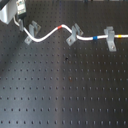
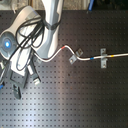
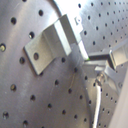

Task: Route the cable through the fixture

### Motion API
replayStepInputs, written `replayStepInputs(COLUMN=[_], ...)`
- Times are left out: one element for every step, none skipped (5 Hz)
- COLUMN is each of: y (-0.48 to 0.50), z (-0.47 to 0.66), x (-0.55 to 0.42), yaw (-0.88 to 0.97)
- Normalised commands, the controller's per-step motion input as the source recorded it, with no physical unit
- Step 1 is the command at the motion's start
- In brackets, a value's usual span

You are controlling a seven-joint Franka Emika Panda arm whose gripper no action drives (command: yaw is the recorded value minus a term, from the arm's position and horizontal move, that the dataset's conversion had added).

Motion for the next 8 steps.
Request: replayStepInputs(y=[-0.122, -0.116, -0.115, -0.063, -0.288, -0.446, -0.404, -0.313], z=[-0.24, -0.33, -0.45, -0.4, -0.25, -0.08, -0.14, -0.12], x=[0.06, -0.01, -0.041, -0.023, 0.037, -0.17, -0.125, -0.053], yaw=[0.0, 0.03, 0.19, 0.12, 0.0, -0.31, -0.31, -0.29])
